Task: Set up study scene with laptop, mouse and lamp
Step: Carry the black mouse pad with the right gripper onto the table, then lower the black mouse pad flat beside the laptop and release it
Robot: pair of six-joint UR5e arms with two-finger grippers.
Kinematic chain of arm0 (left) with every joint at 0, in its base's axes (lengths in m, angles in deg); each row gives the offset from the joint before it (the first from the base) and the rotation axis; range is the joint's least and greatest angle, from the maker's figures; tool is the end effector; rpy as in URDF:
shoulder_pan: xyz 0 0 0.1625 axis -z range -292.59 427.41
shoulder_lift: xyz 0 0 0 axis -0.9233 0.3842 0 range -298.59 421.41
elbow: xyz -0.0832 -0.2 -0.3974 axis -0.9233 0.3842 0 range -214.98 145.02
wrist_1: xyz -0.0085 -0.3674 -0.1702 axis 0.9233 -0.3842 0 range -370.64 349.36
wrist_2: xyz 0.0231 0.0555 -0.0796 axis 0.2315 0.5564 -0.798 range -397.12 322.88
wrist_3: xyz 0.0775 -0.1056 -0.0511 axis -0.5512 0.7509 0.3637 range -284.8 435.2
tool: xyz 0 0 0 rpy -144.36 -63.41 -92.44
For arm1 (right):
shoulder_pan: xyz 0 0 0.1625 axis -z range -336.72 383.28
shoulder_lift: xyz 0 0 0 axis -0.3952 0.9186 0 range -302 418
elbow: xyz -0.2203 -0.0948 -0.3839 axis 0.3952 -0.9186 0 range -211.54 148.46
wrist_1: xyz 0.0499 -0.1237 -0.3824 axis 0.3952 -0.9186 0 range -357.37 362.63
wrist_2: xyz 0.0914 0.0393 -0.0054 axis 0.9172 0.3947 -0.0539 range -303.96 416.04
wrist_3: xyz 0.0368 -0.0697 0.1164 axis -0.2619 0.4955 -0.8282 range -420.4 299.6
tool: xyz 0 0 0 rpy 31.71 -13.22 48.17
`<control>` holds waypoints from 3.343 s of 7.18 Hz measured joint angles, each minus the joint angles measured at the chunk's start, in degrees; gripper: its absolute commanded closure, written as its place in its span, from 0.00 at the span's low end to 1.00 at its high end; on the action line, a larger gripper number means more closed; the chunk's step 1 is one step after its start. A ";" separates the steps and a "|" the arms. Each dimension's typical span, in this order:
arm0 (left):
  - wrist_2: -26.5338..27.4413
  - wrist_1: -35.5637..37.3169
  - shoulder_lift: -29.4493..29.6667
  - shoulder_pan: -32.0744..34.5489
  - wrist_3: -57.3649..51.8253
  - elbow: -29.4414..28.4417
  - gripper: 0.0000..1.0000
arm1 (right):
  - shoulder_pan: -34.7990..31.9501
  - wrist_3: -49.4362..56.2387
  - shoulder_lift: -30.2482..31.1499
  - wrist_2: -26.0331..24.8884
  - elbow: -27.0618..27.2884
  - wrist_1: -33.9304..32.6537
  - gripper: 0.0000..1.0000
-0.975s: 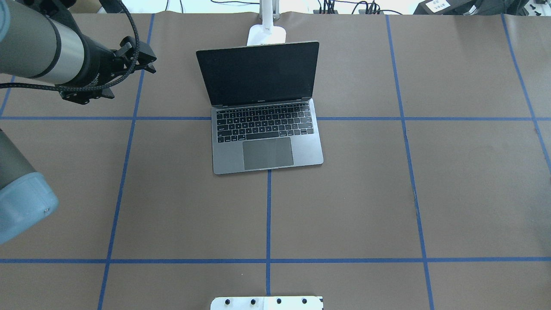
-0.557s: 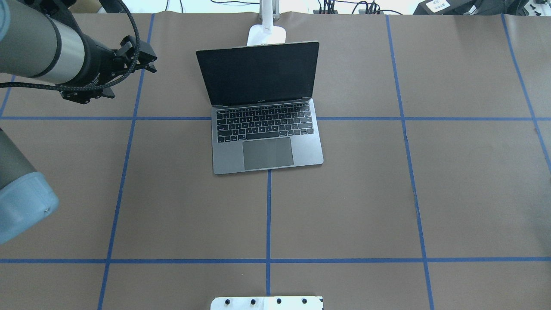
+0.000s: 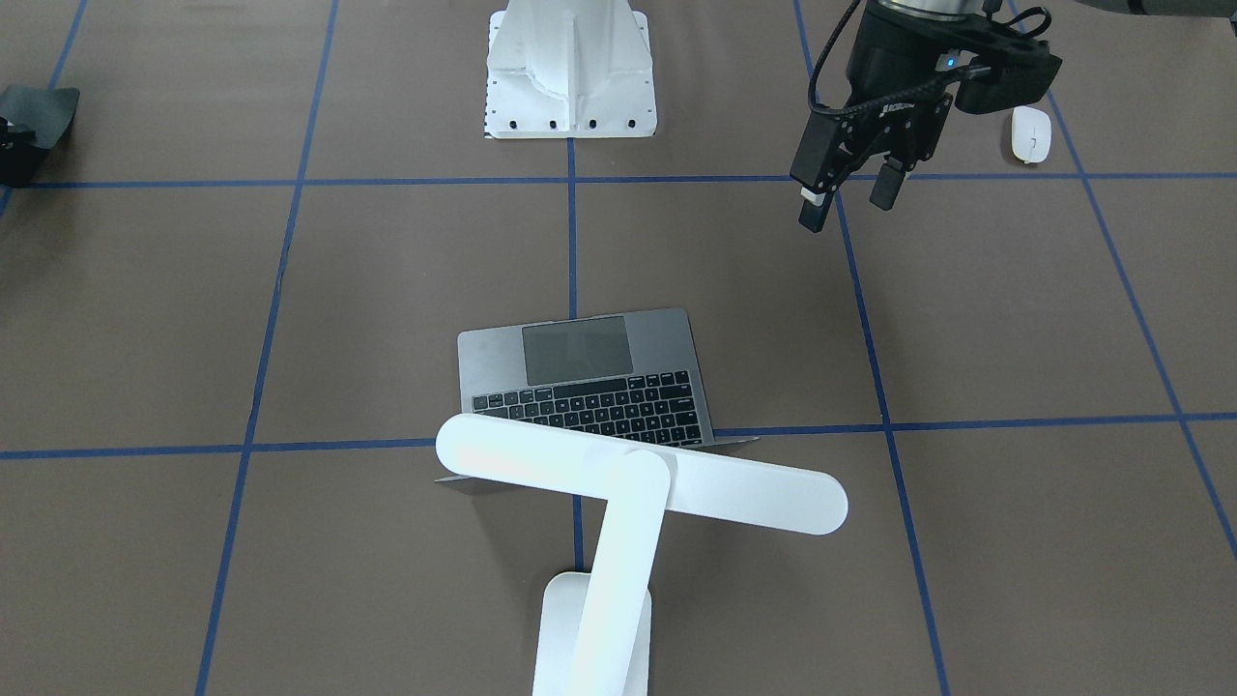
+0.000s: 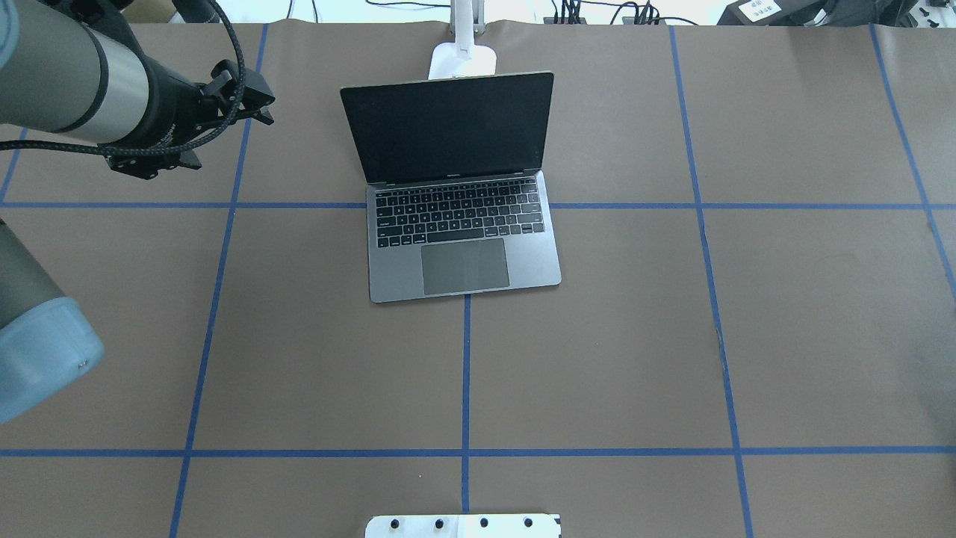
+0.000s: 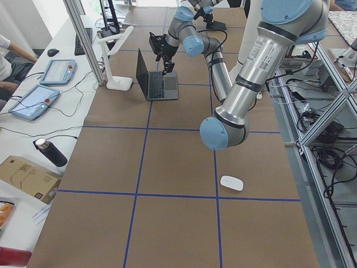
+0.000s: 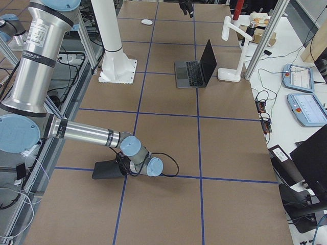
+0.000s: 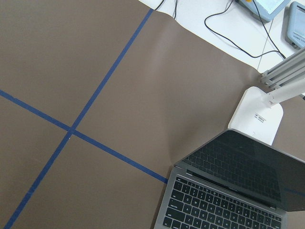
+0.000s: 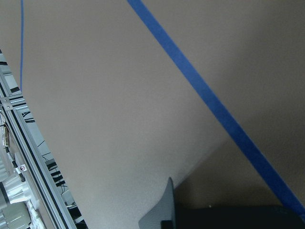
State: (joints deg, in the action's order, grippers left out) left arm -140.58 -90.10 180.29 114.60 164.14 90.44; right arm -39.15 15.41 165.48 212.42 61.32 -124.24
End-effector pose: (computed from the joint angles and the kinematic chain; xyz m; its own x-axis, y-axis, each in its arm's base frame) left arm 0.3024 -0.4746 0.2146 0.4125 -0.4187 -0.8091 0.5783 0.8066 -0.1226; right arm -0.1126 -0.2256 0.8038 -0.1111 -0.4247 0.8985 0.7367 0.5717 0.3613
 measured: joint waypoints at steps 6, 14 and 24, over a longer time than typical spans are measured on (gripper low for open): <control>-0.35 0.17 -0.02 -0.65 2.40 0.48 0.00 | -7.99 -1.93 -21.30 -5.16 7.43 -28.31 1.00; -0.43 0.19 -0.20 -0.70 2.46 -0.06 0.00 | -0.19 -41.90 -40.19 5.60 -7.69 -6.77 1.00; -0.43 0.27 -0.49 -0.38 2.46 0.36 0.00 | 6.17 -66.73 -56.81 12.99 -27.91 13.56 1.00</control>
State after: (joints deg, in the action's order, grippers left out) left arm -141.01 -89.83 179.79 114.22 166.61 90.80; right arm -32.98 -51.31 108.67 225.41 33.41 -110.68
